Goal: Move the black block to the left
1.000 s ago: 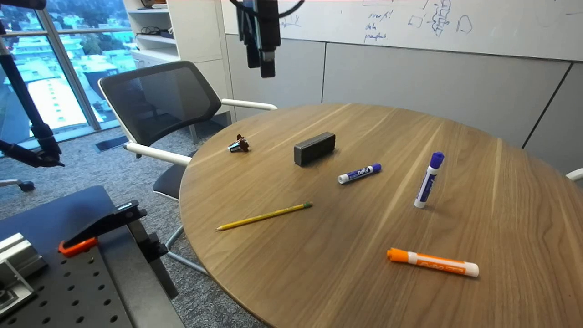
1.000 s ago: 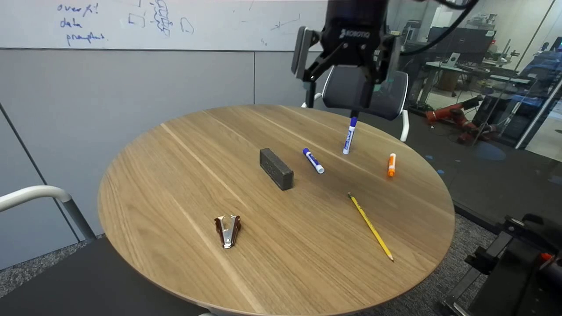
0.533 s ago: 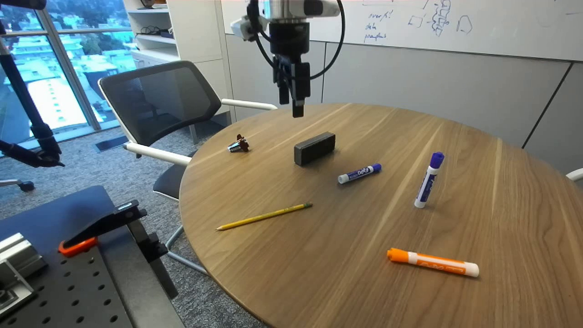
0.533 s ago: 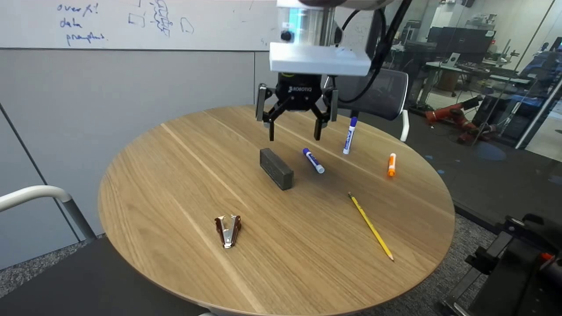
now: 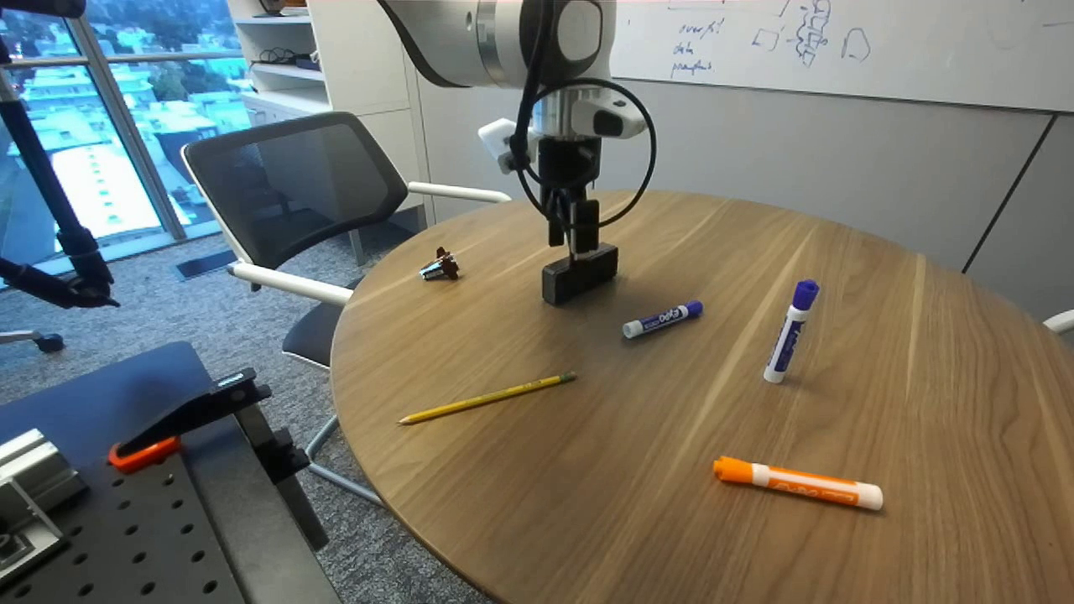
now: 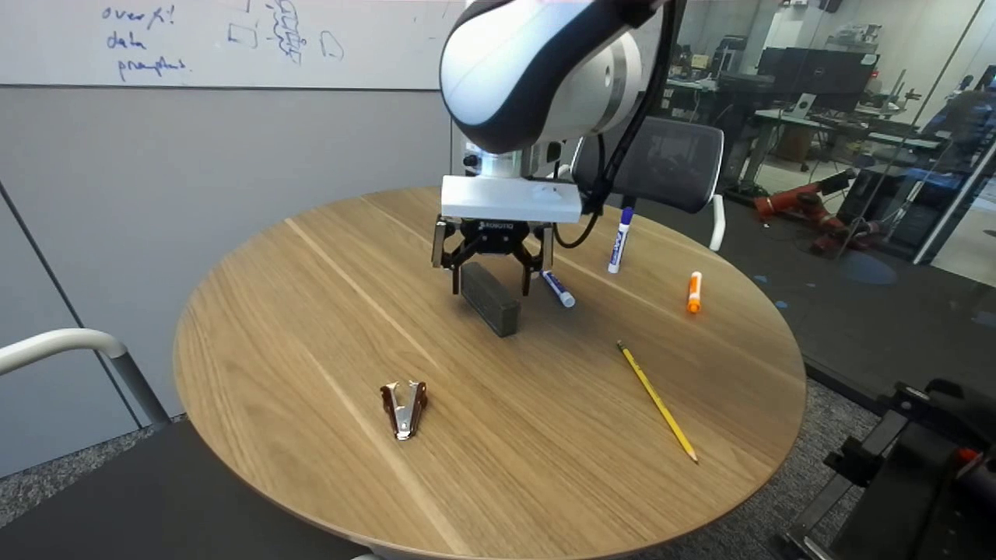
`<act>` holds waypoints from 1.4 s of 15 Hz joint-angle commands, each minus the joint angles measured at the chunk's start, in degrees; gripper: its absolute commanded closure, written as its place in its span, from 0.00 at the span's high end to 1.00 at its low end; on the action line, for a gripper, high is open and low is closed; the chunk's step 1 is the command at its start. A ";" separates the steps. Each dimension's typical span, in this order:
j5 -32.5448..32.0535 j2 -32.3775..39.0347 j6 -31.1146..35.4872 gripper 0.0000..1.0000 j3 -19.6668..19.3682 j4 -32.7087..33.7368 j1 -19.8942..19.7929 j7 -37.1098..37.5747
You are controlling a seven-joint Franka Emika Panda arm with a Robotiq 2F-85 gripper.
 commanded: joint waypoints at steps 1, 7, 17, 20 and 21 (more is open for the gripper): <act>1.61 8.88 -4.48 0.74 -1.68 13.33 1.23 1.08; 0.96 17.50 -13.73 0.27 -0.29 28.91 0.72 1.03; -2.25 11.26 -15.90 0.07 -3.02 16.39 6.59 3.80; -2.83 6.37 -14.36 0.07 -4.13 7.99 6.45 4.16; -2.83 5.23 -13.80 0.07 -4.36 5.71 6.40 3.89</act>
